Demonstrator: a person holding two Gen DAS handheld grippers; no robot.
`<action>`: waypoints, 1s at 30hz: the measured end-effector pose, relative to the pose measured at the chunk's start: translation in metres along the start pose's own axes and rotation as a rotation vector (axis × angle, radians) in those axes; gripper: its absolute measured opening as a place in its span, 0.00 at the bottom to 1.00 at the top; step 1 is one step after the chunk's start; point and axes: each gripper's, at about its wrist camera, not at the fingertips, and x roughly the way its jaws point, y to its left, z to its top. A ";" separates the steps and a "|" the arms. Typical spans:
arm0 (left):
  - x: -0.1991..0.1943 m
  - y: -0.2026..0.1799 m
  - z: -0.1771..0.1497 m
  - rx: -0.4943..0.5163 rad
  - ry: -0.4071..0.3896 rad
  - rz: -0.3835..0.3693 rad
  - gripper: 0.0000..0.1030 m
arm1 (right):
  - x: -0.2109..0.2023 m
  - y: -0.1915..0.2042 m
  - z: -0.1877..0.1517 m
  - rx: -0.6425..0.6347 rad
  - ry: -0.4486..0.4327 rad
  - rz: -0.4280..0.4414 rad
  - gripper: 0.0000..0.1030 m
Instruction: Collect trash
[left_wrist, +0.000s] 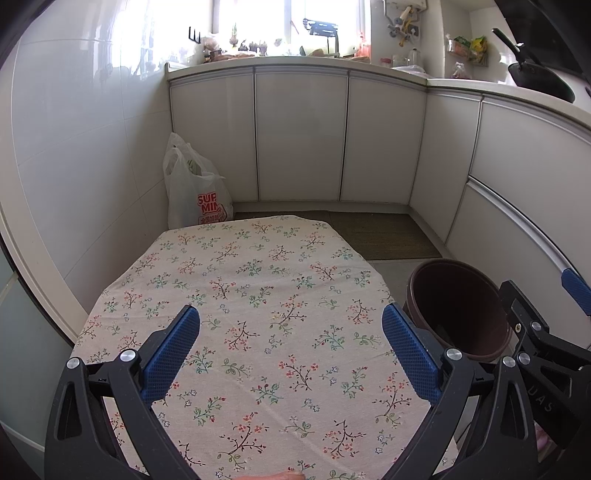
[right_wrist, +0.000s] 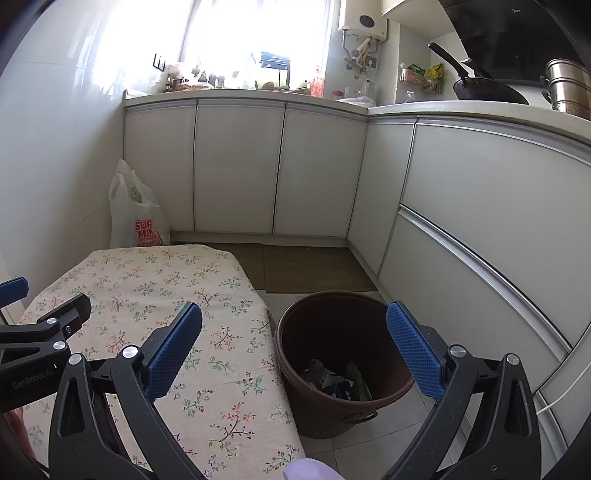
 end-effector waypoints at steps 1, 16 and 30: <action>0.000 0.000 0.000 -0.001 0.000 0.000 0.93 | 0.000 0.000 0.000 0.000 0.000 0.000 0.93; 0.001 -0.002 -0.004 0.055 -0.022 -0.002 0.93 | 0.001 -0.001 0.000 0.000 0.000 0.001 0.93; -0.004 0.000 -0.003 0.046 -0.036 -0.014 0.92 | 0.000 -0.003 0.000 -0.001 -0.004 -0.007 0.93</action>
